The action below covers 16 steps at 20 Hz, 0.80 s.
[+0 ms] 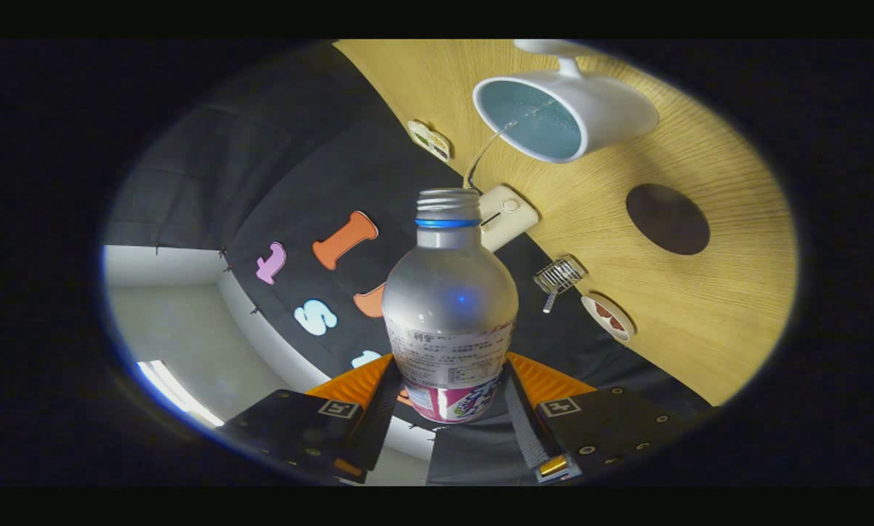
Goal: Take the bottle from table, then pour the juice into the cup, finally place the bottle on the coaster
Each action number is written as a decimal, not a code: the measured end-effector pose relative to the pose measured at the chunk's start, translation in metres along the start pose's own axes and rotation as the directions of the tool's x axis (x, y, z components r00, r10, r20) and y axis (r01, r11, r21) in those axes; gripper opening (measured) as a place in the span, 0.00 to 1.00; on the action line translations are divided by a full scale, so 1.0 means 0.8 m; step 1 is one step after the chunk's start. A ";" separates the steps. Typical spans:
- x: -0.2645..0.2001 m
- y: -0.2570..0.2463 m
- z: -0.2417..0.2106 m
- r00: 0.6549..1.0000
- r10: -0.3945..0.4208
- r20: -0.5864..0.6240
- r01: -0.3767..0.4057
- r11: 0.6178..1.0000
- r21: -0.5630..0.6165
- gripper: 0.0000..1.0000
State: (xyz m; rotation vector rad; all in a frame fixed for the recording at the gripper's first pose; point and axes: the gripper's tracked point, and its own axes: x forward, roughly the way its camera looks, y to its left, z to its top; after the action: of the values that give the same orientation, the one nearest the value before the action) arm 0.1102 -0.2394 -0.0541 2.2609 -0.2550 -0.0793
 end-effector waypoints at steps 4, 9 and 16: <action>0.003 0.007 -0.004 1.000 0.017 -0.003 -0.017 1.000 0.014 0.74; 0.003 0.008 0.000 1.000 0.027 0.003 -0.027 0.999 0.026 0.74; 0.003 -0.004 0.029 0.999 0.020 0.045 -0.021 0.999 0.031 0.74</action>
State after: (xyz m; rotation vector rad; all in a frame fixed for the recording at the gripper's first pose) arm 0.1102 -0.2549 -0.0715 2.2893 -0.3051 -0.1164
